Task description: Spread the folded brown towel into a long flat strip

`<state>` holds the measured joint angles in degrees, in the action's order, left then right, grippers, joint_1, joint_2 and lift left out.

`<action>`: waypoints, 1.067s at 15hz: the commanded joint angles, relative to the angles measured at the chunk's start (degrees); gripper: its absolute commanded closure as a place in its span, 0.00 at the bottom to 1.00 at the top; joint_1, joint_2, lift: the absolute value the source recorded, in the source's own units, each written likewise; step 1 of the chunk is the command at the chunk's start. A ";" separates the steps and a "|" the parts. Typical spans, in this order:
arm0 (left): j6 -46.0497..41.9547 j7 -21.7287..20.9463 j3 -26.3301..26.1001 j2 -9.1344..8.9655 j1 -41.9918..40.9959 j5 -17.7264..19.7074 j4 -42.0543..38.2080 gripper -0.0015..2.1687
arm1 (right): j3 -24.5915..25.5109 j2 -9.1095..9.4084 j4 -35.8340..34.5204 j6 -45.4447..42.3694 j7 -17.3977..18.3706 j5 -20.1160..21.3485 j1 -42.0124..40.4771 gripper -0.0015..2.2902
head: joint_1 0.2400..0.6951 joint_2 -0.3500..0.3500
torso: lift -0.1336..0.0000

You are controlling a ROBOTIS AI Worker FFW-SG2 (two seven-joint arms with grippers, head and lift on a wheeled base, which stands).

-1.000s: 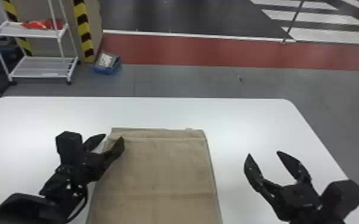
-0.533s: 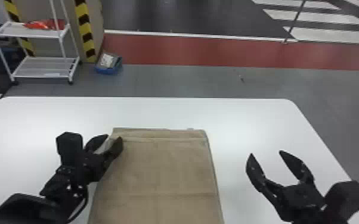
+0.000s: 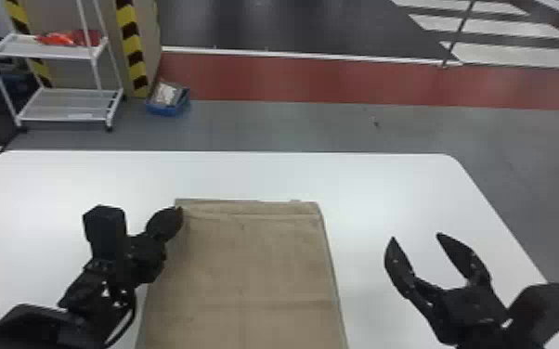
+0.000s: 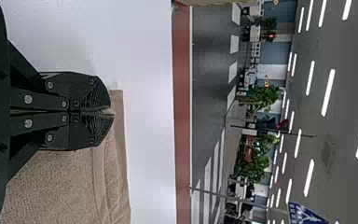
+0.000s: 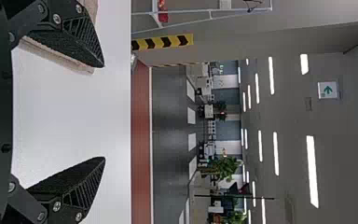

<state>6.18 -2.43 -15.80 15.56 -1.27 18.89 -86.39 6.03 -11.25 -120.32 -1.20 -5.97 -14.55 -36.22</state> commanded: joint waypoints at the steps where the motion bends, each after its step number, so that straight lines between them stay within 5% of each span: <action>1: -0.42 0.15 1.21 0.08 -2.42 0.09 -4.05 0.68 | 0.04 0.09 -0.18 -0.42 -0.01 -0.13 -0.26 0.09 | 1.00 0.32 | 0.07; 7: 4.86 0.50 2.26 5.44 -14.38 0.88 -26.02 0.68 | 0.04 0.26 -1.41 1.51 -0.01 -0.13 -0.26 0.09 | 1.00 0.31 | 0.07; 14: 13.47 -6.71 -4.86 7.82 -22.20 -0.70 -35.42 0.68 | 0.04 0.35 -3.43 4.33 0.61 0.14 -1.58 0.09 | 1.00 0.11 | 0.07; 15: 14.35 -8.91 -4.94 7.99 -22.81 -0.35 -36.48 0.57 | 0.21 0.35 -3.43 4.33 0.87 0.05 -1.84 0.09 | 1.00 0.08 | 0.07; 16: 14.52 -10.14 -5.12 7.99 -22.90 -0.44 -36.66 0.27 | 0.30 0.79 -3.95 5.21 1.05 0.05 -2.28 0.09 | 1.00 0.06 | 0.07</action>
<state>19.92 -11.79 -20.62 23.43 -23.77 18.35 -122.31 6.18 -10.84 -123.84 3.27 -5.00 -14.49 -38.00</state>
